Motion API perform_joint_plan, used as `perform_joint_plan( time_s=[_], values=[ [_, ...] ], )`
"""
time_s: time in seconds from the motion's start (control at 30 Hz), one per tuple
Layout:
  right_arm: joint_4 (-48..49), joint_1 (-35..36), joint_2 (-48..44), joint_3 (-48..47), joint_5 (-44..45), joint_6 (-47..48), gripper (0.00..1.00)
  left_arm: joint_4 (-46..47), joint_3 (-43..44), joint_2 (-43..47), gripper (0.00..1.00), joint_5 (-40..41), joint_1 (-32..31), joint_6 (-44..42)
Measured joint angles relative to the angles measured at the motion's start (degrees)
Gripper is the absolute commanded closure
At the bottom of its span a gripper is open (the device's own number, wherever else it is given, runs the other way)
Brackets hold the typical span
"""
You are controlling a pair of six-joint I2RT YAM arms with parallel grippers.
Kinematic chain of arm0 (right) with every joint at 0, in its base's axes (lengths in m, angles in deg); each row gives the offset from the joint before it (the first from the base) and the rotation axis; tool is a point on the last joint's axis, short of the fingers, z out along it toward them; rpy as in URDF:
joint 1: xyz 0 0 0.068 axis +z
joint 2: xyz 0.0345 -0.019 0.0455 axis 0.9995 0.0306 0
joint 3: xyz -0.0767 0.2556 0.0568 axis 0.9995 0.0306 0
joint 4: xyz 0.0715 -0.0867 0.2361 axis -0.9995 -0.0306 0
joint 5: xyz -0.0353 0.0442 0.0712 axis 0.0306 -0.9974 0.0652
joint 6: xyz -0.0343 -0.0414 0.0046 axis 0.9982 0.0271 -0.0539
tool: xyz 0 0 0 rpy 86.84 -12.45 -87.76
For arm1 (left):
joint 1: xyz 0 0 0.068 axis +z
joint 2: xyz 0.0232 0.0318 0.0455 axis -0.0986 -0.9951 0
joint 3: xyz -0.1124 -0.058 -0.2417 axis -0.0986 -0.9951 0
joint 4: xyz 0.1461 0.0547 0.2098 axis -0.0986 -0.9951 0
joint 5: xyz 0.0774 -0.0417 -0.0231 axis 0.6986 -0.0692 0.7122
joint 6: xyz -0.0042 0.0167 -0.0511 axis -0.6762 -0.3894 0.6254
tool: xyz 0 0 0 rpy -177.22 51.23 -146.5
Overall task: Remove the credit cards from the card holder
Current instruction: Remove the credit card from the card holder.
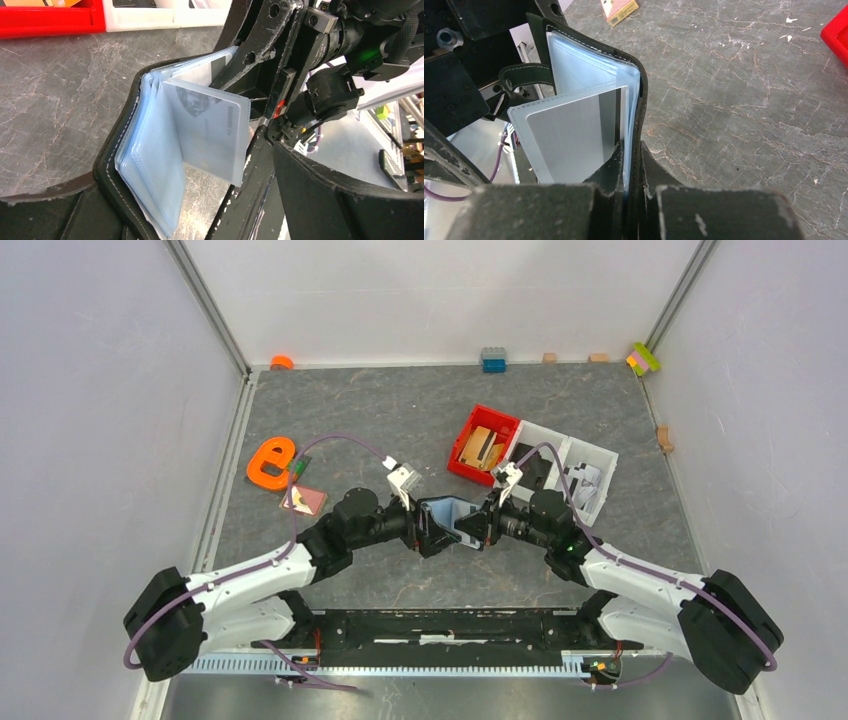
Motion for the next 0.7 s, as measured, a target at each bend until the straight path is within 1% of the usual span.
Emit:
perform_joint_plan(
  time_s=[0.13, 0.27, 0.37, 0.47, 0.53, 0.63, 0.67, 0.7],
  values=[
    [-0.2, 0.7, 0.9, -0.7, 0.8, -0.8, 1.00, -2.0, 1.7, -1.1, 0.18, 3.0, -1.3, -0.9],
    [-0.9, 1.2, 0.9, -0.9, 2.2, -1.1, 1.00, -4.3, 2.6, -1.7, 0.44, 6.5, -1.8, -1.5],
    [-1.6, 1.4, 0.4, -0.9, 3.7, -1.0, 1.00, -5.8, 2.8, -1.5, 0.57, 8.5, -1.9, -2.0],
    [-2.9, 1.4, -1.4, -0.9, 5.1, -0.7, 1.00, -6.2, 2.8, -0.5, 0.65, 9.6, -2.1, -2.0],
    [-3.2, 1.5, -2.8, -0.9, 5.4, -0.3, 1.00, -6.8, 2.8, 0.6, 0.66, 10.9, -2.2, -2.0],
    [-3.6, 1.6, -3.7, -1.4, 5.4, 0.4, 1.00, -7.3, 2.8, 2.1, 0.71, 12.0, -2.0, -2.0],
    [-3.8, 1.6, -3.7, -1.7, 5.3, 0.7, 1.00, -7.4, 2.8, 2.5, 0.74, 12.1, -2.1, -2.0],
    [-4.0, 1.6, -3.7, -1.9, 5.3, 0.8, 1.00, -7.4, 2.8, 2.9, 0.79, 12.2, -2.1, -2.0]
  ],
)
